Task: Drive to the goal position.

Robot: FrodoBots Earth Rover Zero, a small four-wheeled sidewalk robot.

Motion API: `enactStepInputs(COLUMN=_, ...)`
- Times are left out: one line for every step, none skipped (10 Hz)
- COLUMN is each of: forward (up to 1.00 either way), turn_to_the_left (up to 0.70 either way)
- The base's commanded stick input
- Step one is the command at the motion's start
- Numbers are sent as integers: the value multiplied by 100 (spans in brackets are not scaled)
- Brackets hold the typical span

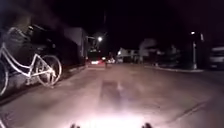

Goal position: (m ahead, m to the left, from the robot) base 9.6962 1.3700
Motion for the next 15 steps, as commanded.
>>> enactStepInputs(forward=85, turn_to_the_left=0)
enactStepInputs(forward=85, turn_to_the_left=0)
enactStepInputs(forward=85, turn_to_the_left=0)
enactStepInputs(forward=85, turn_to_the_left=0)
enactStepInputs(forward=85, turn_to_the_left=0)
enactStepInputs(forward=85, turn_to_the_left=0)
enactStepInputs(forward=85, turn_to_the_left=0)
enactStepInputs(forward=85, turn_to_the_left=0)
enactStepInputs(forward=85, turn_to_the_left=0)
enactStepInputs(forward=85, turn_to_the_left=0)
enactStepInputs(forward=85, turn_to_the_left=0)
enactStepInputs(forward=85, turn_to_the_left=0)
enactStepInputs(forward=85, turn_to_the_left=0)
enactStepInputs(forward=85, turn_to_the_left=0)
enactStepInputs(forward=85, turn_to_the_left=0)
